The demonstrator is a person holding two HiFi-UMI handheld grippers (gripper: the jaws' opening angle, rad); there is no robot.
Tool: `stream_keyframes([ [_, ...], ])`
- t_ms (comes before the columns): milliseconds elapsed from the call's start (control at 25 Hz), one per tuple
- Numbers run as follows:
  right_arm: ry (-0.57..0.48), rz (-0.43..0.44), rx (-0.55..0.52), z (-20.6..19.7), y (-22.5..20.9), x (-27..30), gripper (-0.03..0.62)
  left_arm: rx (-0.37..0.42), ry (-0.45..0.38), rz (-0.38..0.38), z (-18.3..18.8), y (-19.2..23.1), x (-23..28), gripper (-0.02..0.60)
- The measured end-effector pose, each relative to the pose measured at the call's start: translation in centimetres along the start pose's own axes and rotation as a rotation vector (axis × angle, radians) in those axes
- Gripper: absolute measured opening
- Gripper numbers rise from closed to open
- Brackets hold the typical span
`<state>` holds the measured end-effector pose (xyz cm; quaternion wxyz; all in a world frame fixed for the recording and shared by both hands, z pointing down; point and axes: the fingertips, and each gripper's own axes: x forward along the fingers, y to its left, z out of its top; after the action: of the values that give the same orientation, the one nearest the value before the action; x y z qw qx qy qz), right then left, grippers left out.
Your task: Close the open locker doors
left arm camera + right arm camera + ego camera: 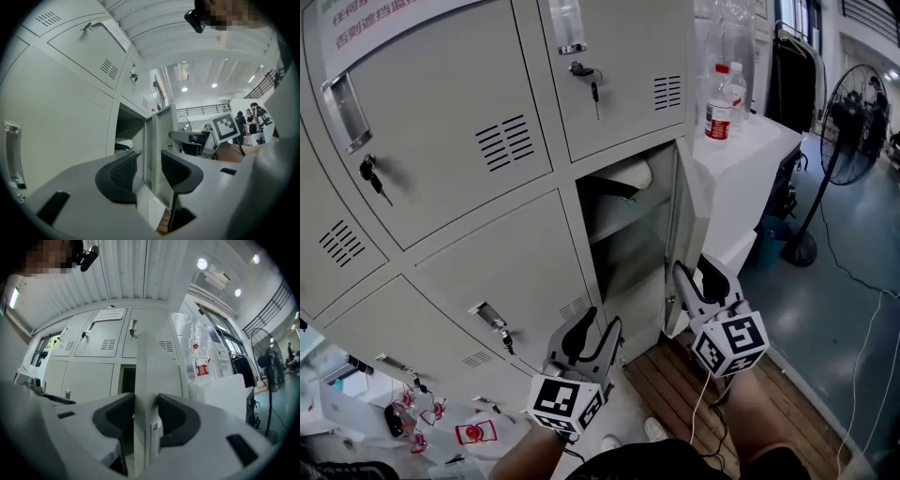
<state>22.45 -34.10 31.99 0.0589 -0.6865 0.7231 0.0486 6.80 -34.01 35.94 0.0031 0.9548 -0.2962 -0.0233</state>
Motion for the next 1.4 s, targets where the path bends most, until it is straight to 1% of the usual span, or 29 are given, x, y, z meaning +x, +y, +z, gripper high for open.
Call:
stream_keyframes([
  [520,-0.004,0.213,0.067,-0.6,5.4,4.7,0.165,0.001,0.008,0.126,-0.2,3.7,-2.5,0.163],
  [880,-0.005,0.332,0.074,-1.0,8.5,8.0,0.222,0.013,0.012,0.220,-0.1,6.2,-3.8,0.163],
  [1080,0.001,0.387,0.075,-1.2,9.5,9.8,0.234,0.012,0.009,0.260,0.0,7.0,-3.9,0.163],
  [1400,0.007,0.444,0.078,-1.5,10.4,12.1,0.236,0.013,0.010,0.309,-0.2,8.1,-3.9,0.161],
])
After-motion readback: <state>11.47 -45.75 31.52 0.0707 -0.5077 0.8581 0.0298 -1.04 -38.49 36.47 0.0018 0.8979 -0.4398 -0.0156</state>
